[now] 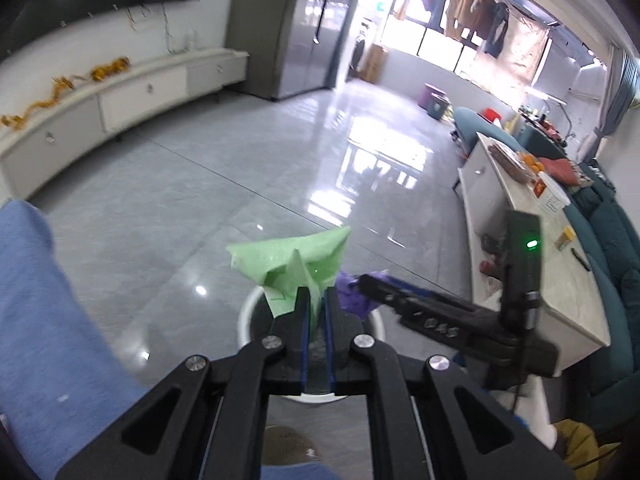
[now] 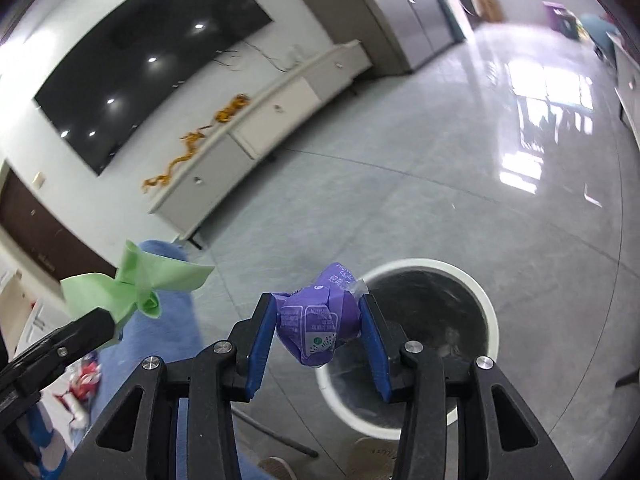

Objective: Collect trash
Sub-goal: 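Carry both items to the bin and open both tools to drop them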

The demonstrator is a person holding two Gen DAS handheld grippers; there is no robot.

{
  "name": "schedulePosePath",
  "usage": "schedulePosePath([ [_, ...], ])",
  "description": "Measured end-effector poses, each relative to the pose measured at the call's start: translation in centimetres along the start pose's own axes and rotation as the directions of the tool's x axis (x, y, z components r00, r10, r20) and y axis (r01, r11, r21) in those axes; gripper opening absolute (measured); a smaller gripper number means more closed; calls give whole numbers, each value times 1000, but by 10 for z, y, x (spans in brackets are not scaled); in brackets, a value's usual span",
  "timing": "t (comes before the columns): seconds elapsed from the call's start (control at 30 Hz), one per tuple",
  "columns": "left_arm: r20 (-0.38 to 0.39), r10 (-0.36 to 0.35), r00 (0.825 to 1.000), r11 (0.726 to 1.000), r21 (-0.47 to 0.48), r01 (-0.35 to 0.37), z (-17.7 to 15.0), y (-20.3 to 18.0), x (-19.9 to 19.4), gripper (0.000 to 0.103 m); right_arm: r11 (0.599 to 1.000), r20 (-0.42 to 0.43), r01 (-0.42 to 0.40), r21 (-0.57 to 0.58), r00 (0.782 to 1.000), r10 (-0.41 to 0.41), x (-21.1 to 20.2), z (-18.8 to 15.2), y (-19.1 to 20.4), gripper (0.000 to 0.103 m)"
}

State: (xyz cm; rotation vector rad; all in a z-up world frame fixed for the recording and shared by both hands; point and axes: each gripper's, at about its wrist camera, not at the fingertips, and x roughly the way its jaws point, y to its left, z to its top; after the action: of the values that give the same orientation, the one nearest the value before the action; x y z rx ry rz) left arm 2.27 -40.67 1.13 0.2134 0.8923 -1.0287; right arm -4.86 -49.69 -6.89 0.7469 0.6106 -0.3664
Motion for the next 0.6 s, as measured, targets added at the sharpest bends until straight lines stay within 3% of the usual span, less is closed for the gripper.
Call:
schedulePosePath([
  [0.17, -50, -60, 997, 997, -40, 58, 11, -4, 37, 7, 998, -7, 50, 36, 999, -50, 7, 4, -28, 59],
  [0.33, -62, -76, 995, 996, -55, 73, 15, -1, 45, 7, 996, 12, 77, 51, 997, -77, -3, 1, -35, 61],
  [0.6, -28, -86, 996, 994, -71, 84, 10, 2, 22, 7, 997, 57, 69, 36, 996, -71, -29, 1, -19, 61],
])
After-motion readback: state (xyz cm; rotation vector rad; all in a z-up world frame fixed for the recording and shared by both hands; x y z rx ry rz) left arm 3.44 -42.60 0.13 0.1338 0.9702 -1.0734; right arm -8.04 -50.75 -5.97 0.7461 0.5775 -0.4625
